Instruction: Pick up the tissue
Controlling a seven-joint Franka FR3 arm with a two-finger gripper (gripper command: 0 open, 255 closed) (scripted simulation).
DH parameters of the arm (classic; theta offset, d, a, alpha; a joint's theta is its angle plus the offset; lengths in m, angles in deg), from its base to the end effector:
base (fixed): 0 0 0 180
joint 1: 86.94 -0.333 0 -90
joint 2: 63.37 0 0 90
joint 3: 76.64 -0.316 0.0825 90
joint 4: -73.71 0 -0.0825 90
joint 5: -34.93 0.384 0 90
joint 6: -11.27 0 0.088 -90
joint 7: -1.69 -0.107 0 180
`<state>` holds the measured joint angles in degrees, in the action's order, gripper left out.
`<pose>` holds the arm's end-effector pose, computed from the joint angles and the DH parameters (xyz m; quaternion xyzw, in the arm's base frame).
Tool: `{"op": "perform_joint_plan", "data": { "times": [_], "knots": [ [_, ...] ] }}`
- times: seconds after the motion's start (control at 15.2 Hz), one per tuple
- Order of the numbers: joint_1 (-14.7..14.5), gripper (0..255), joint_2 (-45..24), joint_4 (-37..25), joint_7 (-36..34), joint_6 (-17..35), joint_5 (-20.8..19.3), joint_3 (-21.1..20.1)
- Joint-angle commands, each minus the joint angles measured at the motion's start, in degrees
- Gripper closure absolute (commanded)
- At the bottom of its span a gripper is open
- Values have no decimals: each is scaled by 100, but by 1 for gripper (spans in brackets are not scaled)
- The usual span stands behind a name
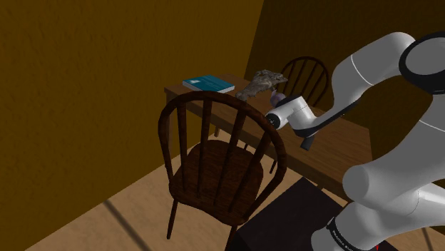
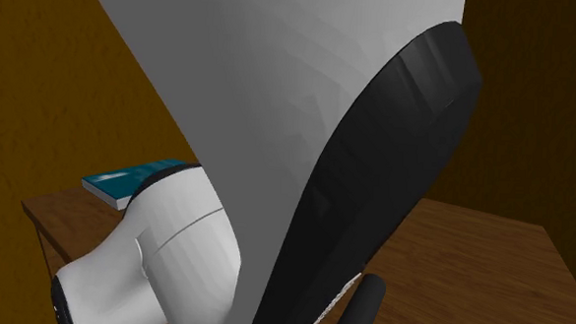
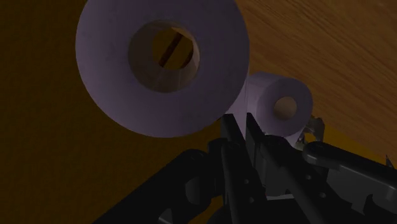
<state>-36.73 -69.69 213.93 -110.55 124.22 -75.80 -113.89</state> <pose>0.4596 -0.1654 0.2802 0.7257 -0.2632 0.3805 0.5093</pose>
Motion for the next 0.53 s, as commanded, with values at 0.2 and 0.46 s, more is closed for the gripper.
{"op": "perform_joint_plan", "data": {
  "times": [0.2, 0.46],
  "knots": [
    [27, 255, 154, 6, 91, 123, 77, 1],
    [67, 255, 499, 3, 316, 391, 271, 6]
  ]
}}
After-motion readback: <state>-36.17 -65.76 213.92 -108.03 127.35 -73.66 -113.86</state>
